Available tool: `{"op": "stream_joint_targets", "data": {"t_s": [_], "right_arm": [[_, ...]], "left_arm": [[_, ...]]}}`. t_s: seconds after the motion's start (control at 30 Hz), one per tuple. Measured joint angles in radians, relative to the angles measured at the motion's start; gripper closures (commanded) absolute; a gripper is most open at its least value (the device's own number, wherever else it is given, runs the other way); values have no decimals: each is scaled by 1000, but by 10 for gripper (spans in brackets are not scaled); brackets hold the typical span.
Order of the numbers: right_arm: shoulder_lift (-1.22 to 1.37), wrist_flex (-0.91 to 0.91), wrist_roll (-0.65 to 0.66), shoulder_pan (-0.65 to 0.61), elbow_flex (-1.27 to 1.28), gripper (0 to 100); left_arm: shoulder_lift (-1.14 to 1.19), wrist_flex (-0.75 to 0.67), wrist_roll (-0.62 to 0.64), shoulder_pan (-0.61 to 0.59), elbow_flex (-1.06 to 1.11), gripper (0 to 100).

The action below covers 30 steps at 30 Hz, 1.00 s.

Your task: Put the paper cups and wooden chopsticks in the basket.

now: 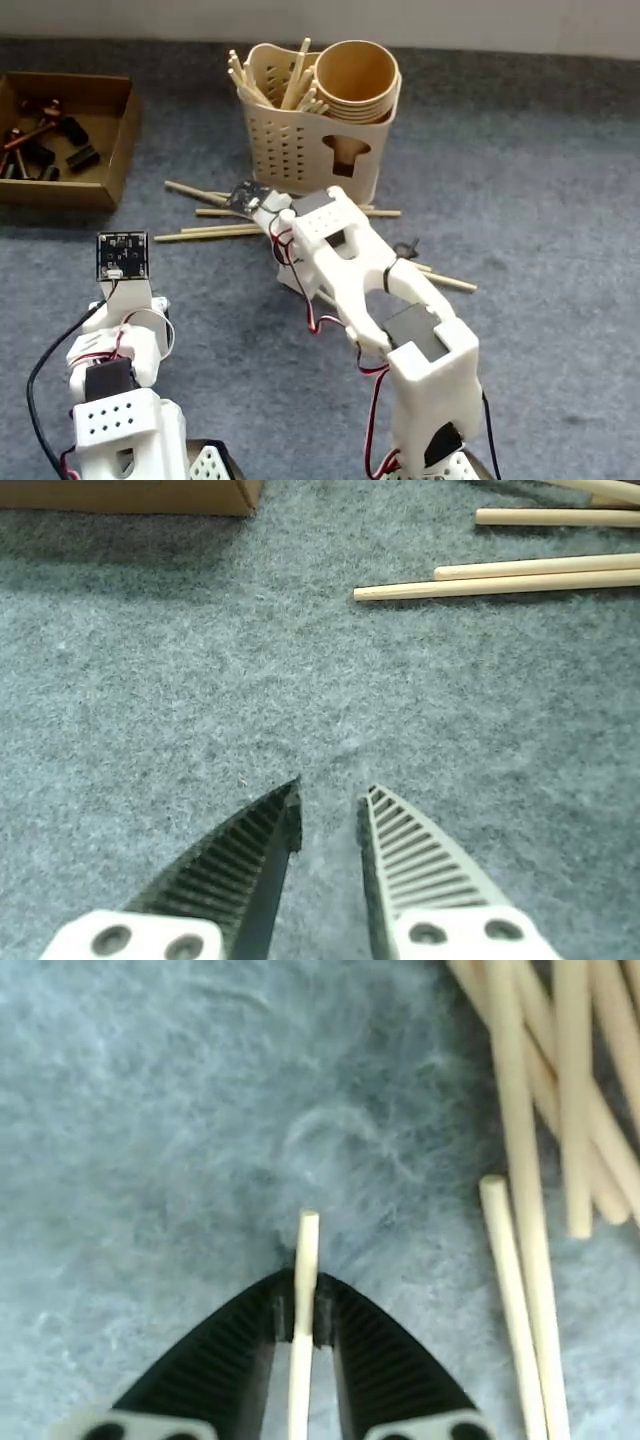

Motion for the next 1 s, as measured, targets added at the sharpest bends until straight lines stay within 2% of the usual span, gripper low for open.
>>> {"op": "stream_joint_targets", "data": {"t_s": [0.3, 0.73, 1.0], "right_arm": [[-137, 104, -143, 0, -60, 993], [-391, 109, -559, 0, -60, 993], [-632, 118, -614, -2, -6, 993]], "left_arm": [[0, 0, 0, 0, 0, 896], [0, 0, 0, 0, 0, 896], [0, 0, 0, 0, 0, 896]]}}
